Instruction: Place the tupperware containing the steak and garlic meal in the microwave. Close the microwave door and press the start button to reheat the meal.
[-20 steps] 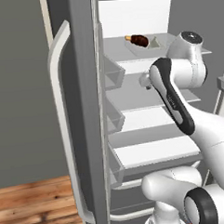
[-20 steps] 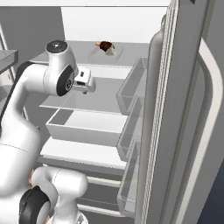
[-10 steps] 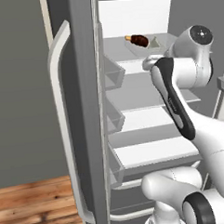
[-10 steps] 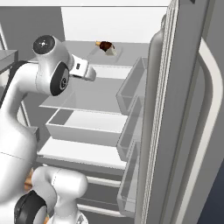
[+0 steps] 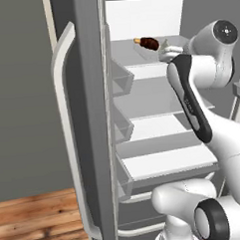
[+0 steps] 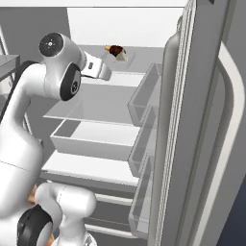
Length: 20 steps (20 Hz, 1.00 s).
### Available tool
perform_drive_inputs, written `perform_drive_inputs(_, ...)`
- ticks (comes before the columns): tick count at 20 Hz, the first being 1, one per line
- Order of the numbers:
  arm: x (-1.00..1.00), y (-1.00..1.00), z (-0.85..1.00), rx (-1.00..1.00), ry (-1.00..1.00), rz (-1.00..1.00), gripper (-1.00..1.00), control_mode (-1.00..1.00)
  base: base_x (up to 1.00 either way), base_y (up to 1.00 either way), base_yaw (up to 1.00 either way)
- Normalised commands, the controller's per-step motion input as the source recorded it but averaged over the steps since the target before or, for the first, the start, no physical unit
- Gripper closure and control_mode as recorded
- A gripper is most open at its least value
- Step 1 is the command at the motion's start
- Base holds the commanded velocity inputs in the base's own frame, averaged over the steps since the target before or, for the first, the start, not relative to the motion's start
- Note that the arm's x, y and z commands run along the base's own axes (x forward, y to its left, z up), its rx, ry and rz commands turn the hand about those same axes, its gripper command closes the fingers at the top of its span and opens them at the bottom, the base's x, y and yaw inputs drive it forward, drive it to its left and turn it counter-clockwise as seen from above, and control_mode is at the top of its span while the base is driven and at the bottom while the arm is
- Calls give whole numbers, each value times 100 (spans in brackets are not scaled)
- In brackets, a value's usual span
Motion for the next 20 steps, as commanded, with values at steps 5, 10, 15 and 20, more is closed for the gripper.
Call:
perform_drive_inputs(5,31,-27,12,6,3,-6,-100,-100,0,0,0)
perform_drive_inputs(10,44,-11,0,9,1,-9,-100,-100,0,0,0)
perform_drive_inputs(15,43,0,0,14,2,-5,-100,-100,0,0,0)
perform_drive_inputs(20,36,0,0,5,8,0,-100,-100,0,0,0)
